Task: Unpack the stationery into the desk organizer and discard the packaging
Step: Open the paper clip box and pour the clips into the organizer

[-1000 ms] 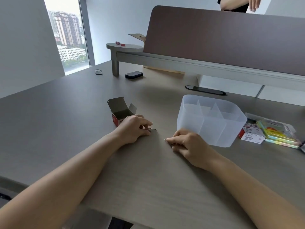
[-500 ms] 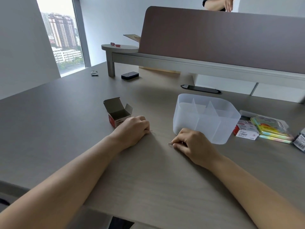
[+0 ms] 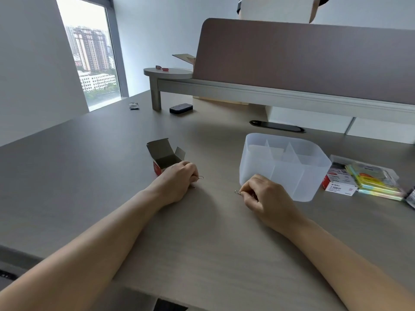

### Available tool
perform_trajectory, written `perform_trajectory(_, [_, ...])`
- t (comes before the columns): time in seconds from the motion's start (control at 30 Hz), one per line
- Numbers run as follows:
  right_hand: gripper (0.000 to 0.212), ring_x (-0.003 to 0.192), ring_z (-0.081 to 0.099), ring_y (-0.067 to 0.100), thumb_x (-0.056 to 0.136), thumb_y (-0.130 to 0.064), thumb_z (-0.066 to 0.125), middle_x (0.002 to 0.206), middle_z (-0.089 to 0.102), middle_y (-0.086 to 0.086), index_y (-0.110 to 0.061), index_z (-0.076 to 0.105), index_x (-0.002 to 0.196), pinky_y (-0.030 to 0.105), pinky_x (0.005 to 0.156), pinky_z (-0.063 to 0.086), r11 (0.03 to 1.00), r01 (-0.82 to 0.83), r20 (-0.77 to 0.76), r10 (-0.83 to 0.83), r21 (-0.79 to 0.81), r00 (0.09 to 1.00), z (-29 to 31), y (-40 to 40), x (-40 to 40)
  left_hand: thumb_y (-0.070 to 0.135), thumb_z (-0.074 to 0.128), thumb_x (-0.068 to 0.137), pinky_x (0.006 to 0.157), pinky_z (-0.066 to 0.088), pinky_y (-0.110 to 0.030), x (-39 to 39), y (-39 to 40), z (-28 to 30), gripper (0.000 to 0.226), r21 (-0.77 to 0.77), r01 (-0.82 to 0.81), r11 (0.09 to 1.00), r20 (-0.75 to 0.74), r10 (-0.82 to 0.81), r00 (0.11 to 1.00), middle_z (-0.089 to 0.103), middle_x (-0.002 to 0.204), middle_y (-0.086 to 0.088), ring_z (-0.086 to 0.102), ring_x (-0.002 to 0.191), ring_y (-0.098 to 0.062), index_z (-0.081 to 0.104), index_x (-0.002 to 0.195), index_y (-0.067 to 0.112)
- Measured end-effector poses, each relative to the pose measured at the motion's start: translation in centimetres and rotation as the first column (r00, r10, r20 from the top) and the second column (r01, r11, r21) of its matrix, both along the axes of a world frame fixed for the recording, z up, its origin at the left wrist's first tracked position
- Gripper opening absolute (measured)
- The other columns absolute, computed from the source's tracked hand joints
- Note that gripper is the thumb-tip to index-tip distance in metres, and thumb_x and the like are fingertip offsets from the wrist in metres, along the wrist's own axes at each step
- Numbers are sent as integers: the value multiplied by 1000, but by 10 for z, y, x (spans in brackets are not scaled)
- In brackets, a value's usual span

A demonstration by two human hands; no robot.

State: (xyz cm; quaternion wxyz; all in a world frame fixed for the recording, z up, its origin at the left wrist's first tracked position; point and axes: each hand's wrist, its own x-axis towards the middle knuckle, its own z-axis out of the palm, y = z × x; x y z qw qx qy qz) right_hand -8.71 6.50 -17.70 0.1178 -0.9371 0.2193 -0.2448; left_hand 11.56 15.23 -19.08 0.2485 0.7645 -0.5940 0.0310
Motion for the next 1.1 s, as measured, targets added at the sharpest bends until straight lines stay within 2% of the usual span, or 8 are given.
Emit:
perform_trajectory(0.3, [13, 74, 51, 15, 86, -12, 52, 81, 50, -3, -3, 61, 85, 29, 70, 44, 999, -11, 10, 11, 35, 1000, 0, 4, 1, 4, 61, 80, 68, 38, -11, 6, 20, 6, 9, -104, 98, 990, -57, -104, 993, 67, 84, -11, 56, 76, -17, 70, 81, 3])
perform_trajectory(0.53, [12, 74, 52, 16, 85, -12, 53, 81, 49, -3, -3, 62, 85, 30, 70, 44, 999, -26, -8, 27, 26, 1000, 0, 4, 0, 14, 62, 74, 73, 46, -27, 10, 26, 2, 17, -76, 135, 988, -75, -140, 987, 65, 82, -11, 57, 74, -10, 73, 84, 7])
perform_trajectory(0.67, [12, 73, 49, 14, 85, -12, 53, 80, 49, -4, -3, 61, 84, 28, 69, 42, 999, -26, -5, 26, 28, 1000, -1, 2, 0, 7, 57, 80, 68, 43, -24, 11, 20, 7, 15, 4, 118, 993, 112, -117, 987, 65, 79, -10, 61, 72, -23, 70, 74, 4])
perform_trajectory(0.8, [11, 71, 50, 14, 84, -11, 54, 79, 49, -4, -4, 62, 83, 29, 69, 44, 999, -30, 7, 30, 32, 1000, -2, 2, 0, 33, 47, 63, 67, 38, -11, 7, 15, 11, 21, 54, 8, 999, 356, -27, 934, 57, 49, 17, 52, 46, 7, 57, 46, 30])
perform_trajectory(0.87, [10, 70, 49, 14, 84, -11, 54, 79, 49, -4, -3, 62, 83, 26, 68, 42, 999, -32, 14, 31, 35, 999, -2, 1, 0, 34, 40, 66, 57, 38, -8, 5, 16, 14, 26, 17, 12, 1000, 301, -16, 954, 56, 48, 18, 51, 46, 8, 57, 46, 30])
perform_trajectory(0.93, [10, 65, 47, 10, 84, -10, 55, 75, 49, -5, -3, 62, 82, 21, 65, 41, 998, -36, 36, 34, 51, 999, -1, 1, 0, 18, 50, 73, 61, 39, -15, -3, 23, 14, 20, 91, 60, 994, 135, -72, 988, 63, 61, 6, 59, 58, -8, 63, 57, 18])
perform_trajectory(1.0, [9, 62, 46, 6, 83, -9, 56, 70, 46, -10, -3, 62, 80, 11, 60, 37, 996, -31, 78, 25, 84, 997, 1, 1, 0, 9, 52, 83, 65, 38, -21, 0, 21, 11, 16, 1, 62, 998, 50, -62, 997, 64, 80, -10, 59, 75, -23, 64, 74, 2])
perform_trajectory(1.1, [8, 61, 47, 6, 82, -8, 57, 69, 47, -10, -3, 63, 78, 8, 59, 36, 989, 0, 162, -24, 146, 986, 7, 0, -3, 10, 58, 83, 62, 33, -15, -3, 14, 11, 12, -106, -11, 994, -156, -6, 988, 60, 80, -5, 50, 74, -17, 64, 81, 0])
